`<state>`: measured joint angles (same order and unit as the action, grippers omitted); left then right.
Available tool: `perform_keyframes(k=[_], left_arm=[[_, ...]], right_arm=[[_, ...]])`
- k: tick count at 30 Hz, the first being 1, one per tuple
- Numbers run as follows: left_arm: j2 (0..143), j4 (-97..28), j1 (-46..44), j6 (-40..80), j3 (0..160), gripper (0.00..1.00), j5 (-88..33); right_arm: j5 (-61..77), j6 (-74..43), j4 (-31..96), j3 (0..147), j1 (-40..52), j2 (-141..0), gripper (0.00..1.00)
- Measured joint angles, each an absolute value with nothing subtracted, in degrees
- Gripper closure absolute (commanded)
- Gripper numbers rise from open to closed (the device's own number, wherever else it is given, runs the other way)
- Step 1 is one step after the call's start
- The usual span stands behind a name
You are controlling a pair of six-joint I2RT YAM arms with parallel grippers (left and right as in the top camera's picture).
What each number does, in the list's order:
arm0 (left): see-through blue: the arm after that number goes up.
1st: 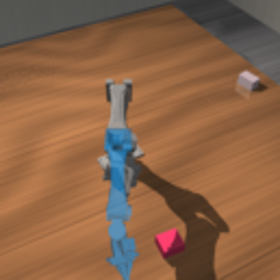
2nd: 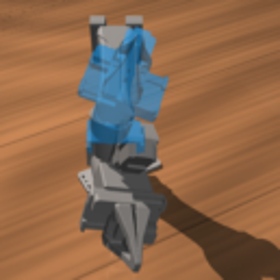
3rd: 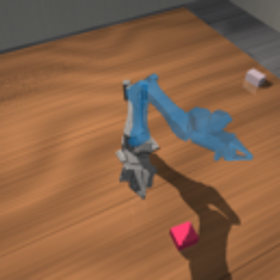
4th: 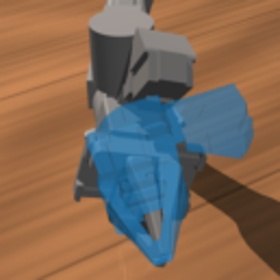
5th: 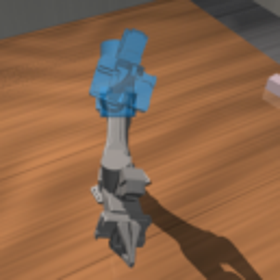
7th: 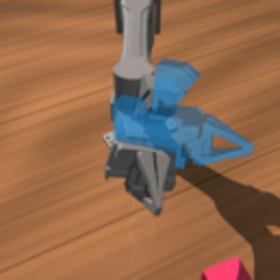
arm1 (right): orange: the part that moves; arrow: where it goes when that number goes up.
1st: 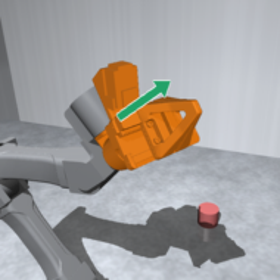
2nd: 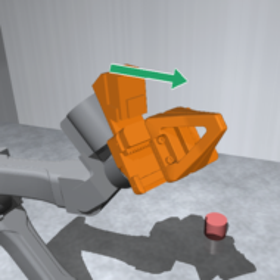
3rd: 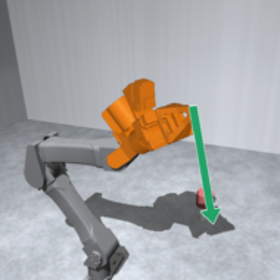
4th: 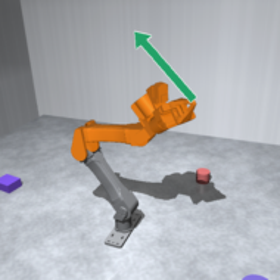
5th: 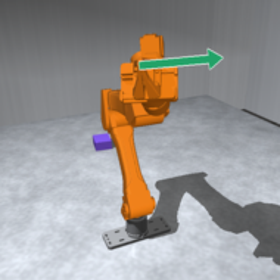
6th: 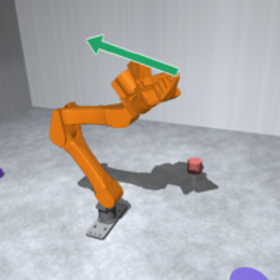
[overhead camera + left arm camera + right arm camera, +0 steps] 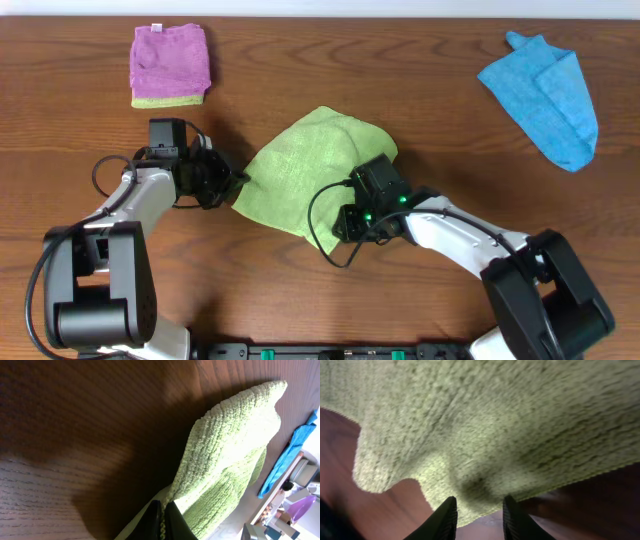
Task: Fold the cloth
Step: 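Grasp the cloth edges with both grippers and pull it flat, then regrasp the cloth's near corners with both grippers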
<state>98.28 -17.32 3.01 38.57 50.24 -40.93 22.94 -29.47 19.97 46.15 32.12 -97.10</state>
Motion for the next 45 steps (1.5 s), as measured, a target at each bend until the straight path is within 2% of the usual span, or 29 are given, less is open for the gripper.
perform_keyframes(k=[3, 8, 10, 12, 14, 15, 16, 17, 21, 30, 43, 45], left_arm=[[98.28, -17.3, 3.01, 38.57, 50.24, 0.94, -41.04], [98.28, -17.32, 3.01, 38.54, 50.24, 0.94, -41.52], [98.28, -17.32, 3.01, 38.57, 50.24, 0.94, -41.63], [98.28, -17.32, 3.01, 38.57, 50.24, 0.94, -41.65], [98.28, -17.32, 3.01, 38.57, 50.24, 0.94, -41.69], [98.28, -17.3, 3.01, 38.54, 50.24, 0.94, -41.8], [98.28, -17.32, 3.01, 38.54, 50.24, 0.94, -41.89], [98.28, -17.32, 3.03, 38.54, 50.24, 0.94, -42.04], [98.28, -17.32, 3.81, 38.57, 50.24, 0.94, -42.33], [98.28, -18.7, 8.21, 36.97, 50.24, 0.94, -44.21], [98.28, -38.26, 8.51, 25.58, 50.33, 0.94, -46.33], [98.28, -39.77, 8.51, 23.77, 50.33, 0.94, -46.33]], right_arm=[[22.09, -29.69, 19.86, 46.15, 32.12, -97.1, 0.54], [22.74, -29.61, 19.4, 46.33, 32.23, -97.08, 0.5], [22.98, -29.58, 19.29, 46.46, 32.21, -97.34, 0.55], [23.27, -29.63, 18.68, 46.96, 32.21, -98.35, 0.65], [23.57, -29.85, 18.22, 47.48, 32.21, -99.48, 0.79], [23.55, -29.85, 18.17, 47.7, 32.21, -99.98, 0.9], [23.81, -29.54, 18.06, 47.77, 32.21, -100.31, 0.97], [23.75, -29.45, 18.13, 47.79, 32.18, -100.68, 0.98], [23.99, -29.47, 18.98, 47.81, 32.03, -100.84, 0.99], [19.27, -26.76, 29.28, 46.54, 27.66, -96.29, 0.99], [11.27, -24.91, 40.4, 45.98, 24.16, -84.42, 0.99], [10.66, -24.75, 41.15, 45.98, 23.94, -83.46, 0.9]])
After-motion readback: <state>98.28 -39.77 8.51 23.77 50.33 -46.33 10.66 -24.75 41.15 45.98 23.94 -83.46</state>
